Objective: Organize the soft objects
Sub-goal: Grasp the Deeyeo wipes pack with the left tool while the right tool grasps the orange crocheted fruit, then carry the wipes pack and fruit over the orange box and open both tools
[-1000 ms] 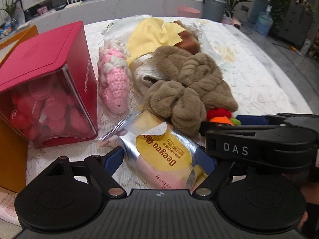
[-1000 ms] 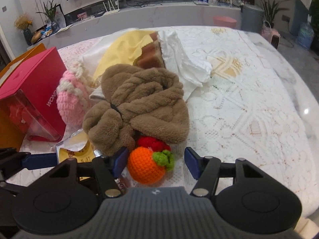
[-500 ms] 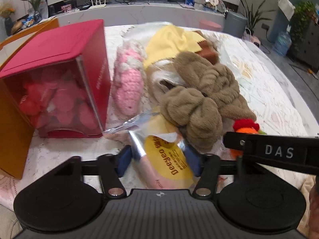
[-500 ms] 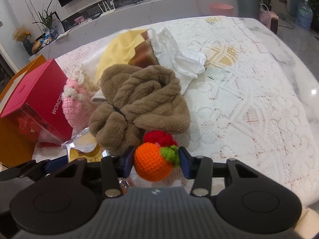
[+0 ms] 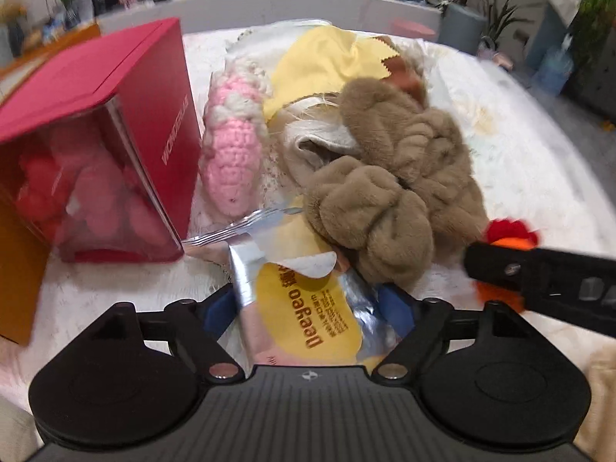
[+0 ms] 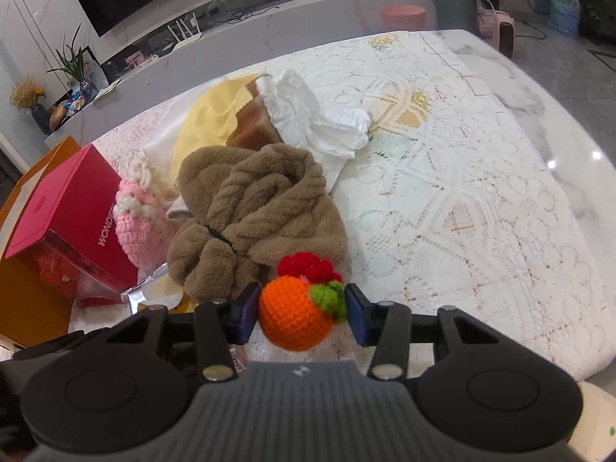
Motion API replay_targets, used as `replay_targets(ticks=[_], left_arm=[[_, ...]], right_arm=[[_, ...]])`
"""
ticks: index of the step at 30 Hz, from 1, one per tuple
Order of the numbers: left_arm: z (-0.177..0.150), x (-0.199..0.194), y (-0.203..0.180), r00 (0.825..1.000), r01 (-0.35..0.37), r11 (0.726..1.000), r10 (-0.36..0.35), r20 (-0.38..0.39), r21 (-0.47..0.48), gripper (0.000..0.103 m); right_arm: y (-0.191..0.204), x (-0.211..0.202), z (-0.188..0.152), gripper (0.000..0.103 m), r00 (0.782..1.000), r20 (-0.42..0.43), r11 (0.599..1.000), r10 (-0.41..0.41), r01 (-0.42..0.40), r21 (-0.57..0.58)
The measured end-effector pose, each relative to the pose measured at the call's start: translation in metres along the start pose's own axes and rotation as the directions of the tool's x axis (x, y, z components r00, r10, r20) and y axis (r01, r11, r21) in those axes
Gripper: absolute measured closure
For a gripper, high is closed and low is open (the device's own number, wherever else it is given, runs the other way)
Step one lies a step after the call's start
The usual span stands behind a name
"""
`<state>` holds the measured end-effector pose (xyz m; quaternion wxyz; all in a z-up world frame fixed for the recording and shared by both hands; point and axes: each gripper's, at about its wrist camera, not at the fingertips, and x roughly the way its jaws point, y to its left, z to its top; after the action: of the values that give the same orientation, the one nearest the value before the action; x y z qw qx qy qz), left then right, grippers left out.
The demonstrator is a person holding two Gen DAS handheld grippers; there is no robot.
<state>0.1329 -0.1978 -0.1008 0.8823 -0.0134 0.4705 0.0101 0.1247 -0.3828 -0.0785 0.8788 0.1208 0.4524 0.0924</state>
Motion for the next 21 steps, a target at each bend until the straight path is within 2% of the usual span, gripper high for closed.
replay_targets(ticks=[4, 8, 9, 11, 16, 21], left_arm=[[-0.003, -0.006, -0.006, 0.996, -0.087, 0.994, 0.088, 0.001, -0.071, 0.007], [-0.011, -0.021, -0.013, 0.972, -0.188, 0.980, 0.194, 0.134, -0.061, 0.007], [-0.010, -0.018, -0.013, 0.971, -0.198, 0.978, 0.204, 0.126, -0.062, 0.007], [-0.007, -0.008, -0.013, 0.980, -0.181, 0.981, 0.186, 0.076, -0.075, 0.006], [-0.003, -0.004, -0.002, 0.990, -0.133, 0.981, 0.138, 0.028, -0.139, 0.006], [-0.003, -0.010, 0.003, 0.995, -0.098, 0.986, 0.100, 0.009, -0.137, 0.016]], right_arm=[[-0.004, -0.007, 0.002, 0.056, 1.000, 0.019, 1.000, 0.005, -0.006, 0.017], [-0.008, -0.014, 0.006, 0.056, 0.999, 0.043, 1.000, -0.009, 0.008, 0.030], [-0.008, -0.016, 0.008, 0.056, 0.999, 0.050, 0.999, -0.013, 0.011, 0.036], [-0.008, -0.021, 0.013, 0.056, 0.998, 0.066, 0.999, -0.022, 0.019, 0.044], [0.003, -0.042, 0.029, 0.056, 0.990, 0.126, 0.998, -0.056, 0.052, 0.032], [0.017, -0.079, 0.026, 0.056, 0.976, 0.217, 0.999, -0.032, 0.025, 0.031]])
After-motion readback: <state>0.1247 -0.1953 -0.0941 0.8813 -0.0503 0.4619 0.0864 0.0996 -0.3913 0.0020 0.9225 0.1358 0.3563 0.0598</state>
